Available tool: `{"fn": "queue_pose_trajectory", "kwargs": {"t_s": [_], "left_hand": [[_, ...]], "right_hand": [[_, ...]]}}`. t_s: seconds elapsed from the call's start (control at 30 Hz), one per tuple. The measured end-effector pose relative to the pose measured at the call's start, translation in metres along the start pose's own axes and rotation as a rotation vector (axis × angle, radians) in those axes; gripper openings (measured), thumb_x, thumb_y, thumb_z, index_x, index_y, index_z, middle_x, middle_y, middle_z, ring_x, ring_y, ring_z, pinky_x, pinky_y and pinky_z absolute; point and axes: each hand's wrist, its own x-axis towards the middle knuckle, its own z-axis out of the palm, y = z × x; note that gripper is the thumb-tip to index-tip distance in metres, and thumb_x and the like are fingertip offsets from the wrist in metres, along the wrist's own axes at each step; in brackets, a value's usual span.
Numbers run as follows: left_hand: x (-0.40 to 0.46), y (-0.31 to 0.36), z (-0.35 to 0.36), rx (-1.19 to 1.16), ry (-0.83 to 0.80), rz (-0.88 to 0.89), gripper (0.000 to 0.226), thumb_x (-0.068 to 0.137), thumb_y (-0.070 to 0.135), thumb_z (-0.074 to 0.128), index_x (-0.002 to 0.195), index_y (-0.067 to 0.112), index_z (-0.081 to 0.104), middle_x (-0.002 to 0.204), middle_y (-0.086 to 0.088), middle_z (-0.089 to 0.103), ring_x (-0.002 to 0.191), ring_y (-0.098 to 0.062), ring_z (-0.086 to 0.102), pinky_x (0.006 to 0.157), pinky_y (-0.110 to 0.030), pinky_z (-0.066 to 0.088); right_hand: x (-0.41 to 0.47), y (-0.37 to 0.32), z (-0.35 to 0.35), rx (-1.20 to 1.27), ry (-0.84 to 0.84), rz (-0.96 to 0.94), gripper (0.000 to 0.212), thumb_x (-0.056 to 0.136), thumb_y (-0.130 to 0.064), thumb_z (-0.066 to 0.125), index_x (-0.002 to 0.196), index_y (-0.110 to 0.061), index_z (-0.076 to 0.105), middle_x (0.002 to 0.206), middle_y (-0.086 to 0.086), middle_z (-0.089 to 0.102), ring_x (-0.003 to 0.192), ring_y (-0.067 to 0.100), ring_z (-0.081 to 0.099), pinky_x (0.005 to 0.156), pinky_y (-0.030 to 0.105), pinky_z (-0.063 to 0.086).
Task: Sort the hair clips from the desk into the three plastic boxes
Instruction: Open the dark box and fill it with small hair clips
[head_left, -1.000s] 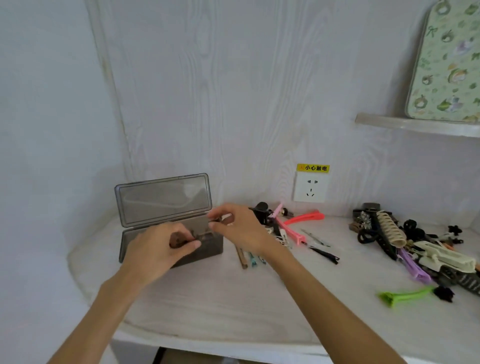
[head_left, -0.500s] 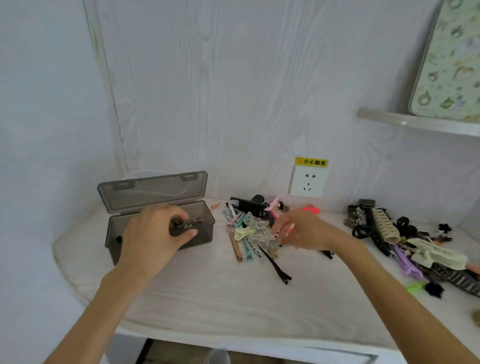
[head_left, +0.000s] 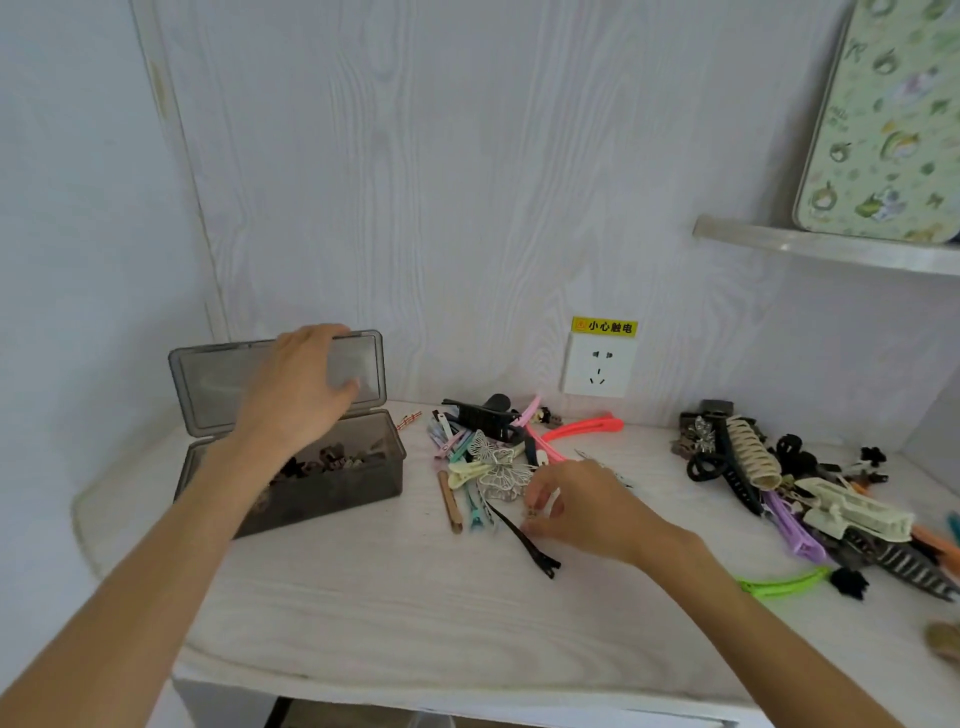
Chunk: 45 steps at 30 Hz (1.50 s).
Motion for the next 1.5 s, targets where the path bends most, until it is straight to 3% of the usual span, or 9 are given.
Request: {"fn": "queue_pose_trajectory", "kwargs": {"t_s": [0.2,0.33,0.47,0.57,0.73,1.1,1.23,1.4,1.5], "left_hand": [[0.011,0.009,0.013,0.105,0.093,0.062,0.058,0.087,0.022,0.060,0.139,0.008,0.038,0.146,-0.011,0.039,0.135,-0.029,0.033,0.114,-0.041,0.025],[0.005,0.047,0.037,0.054,0.085,0.219,0.054,0.090,0.017,0.056,0.140,0.020,0.036,0.148,0.000,0.036,0.136,-0.019,0.032,0.113,-0.036,0.025],[0.020,0.073,0.084,0.082,-0.242,0.328,0.056,0.091,0.008,0.049,0.142,0.025,0.032,0.152,0.000,0.028,0.138,-0.021,0.028,0.109,-0.040,0.032],[0.028,0.072,0.106,0.183,-0.368,0.380,0.049,0.091,0.012,0.051,0.136,0.028,0.041,0.137,-0.001,0.048,0.124,-0.024,0.045,0.092,-0.038,0.042],[0.038,0.066,0.107,0.259,-0.266,0.364,0.041,0.088,0.021,0.058,0.127,0.030,0.050,0.121,0.000,0.059,0.111,-0.024,0.056,0.079,-0.032,0.042],[0.051,0.073,0.108,0.469,-0.169,0.200,0.022,0.088,0.020,0.056,0.110,0.021,0.059,0.104,-0.001,0.063,0.097,-0.021,0.061,0.065,-0.028,0.032],[0.050,0.082,0.110,0.654,-0.216,0.163,0.027,0.088,0.017,0.055,0.115,0.017,0.054,0.115,-0.003,0.057,0.109,-0.021,0.053,0.076,-0.030,0.034],[0.046,0.099,0.123,0.211,-0.296,0.357,0.031,0.089,0.027,0.058,0.120,0.023,0.058,0.119,-0.001,0.057,0.110,-0.022,0.051,0.082,-0.033,0.042],[0.044,0.104,0.132,0.197,-0.452,0.368,0.031,0.084,0.030,0.063,0.115,0.026,0.063,0.118,-0.002,0.060,0.108,-0.025,0.056,0.080,-0.031,0.042]], "right_hand": [[0.009,0.010,-0.015,0.235,0.070,0.058,0.016,0.083,-0.007,0.053,0.084,-0.023,0.055,0.076,-0.011,0.055,0.063,0.006,0.050,0.060,0.022,0.043],[0.052,0.030,-0.035,0.600,0.223,0.389,0.026,0.090,-0.002,0.034,0.077,-0.012,0.054,0.057,-0.002,0.052,0.052,0.014,0.037,0.048,0.023,0.027],[0.089,0.046,-0.025,0.018,0.288,0.370,0.025,0.091,-0.022,0.043,0.108,-0.009,0.055,0.098,0.009,0.059,0.083,0.023,0.055,0.071,0.031,0.040],[0.101,0.051,-0.007,-0.197,0.250,0.243,0.036,0.088,-0.033,0.051,0.124,-0.026,0.049,0.118,0.005,0.059,0.099,0.026,0.060,0.083,0.036,0.047],[0.114,0.064,-0.002,-0.249,0.160,0.145,0.036,0.089,-0.050,0.049,0.120,-0.030,0.048,0.121,0.001,0.057,0.105,0.024,0.059,0.085,0.037,0.046],[0.101,0.061,-0.029,-0.332,-0.241,0.213,0.042,0.095,-0.030,0.047,0.131,-0.011,0.040,0.133,0.013,0.046,0.118,0.030,0.048,0.095,0.037,0.040],[0.085,0.067,-0.046,-0.250,-0.288,0.245,0.043,0.093,-0.025,0.051,0.134,-0.014,0.043,0.140,0.008,0.043,0.125,0.023,0.044,0.099,0.029,0.036],[0.078,0.082,-0.049,0.240,-0.112,0.331,0.025,0.083,-0.008,0.065,0.108,-0.014,0.064,0.084,0.003,0.064,0.065,0.009,0.062,0.069,0.017,0.052],[0.073,0.089,-0.046,0.649,0.002,0.385,0.026,0.079,0.001,0.068,0.104,-0.005,0.066,0.082,0.013,0.067,0.063,0.016,0.063,0.060,0.019,0.055]]}}
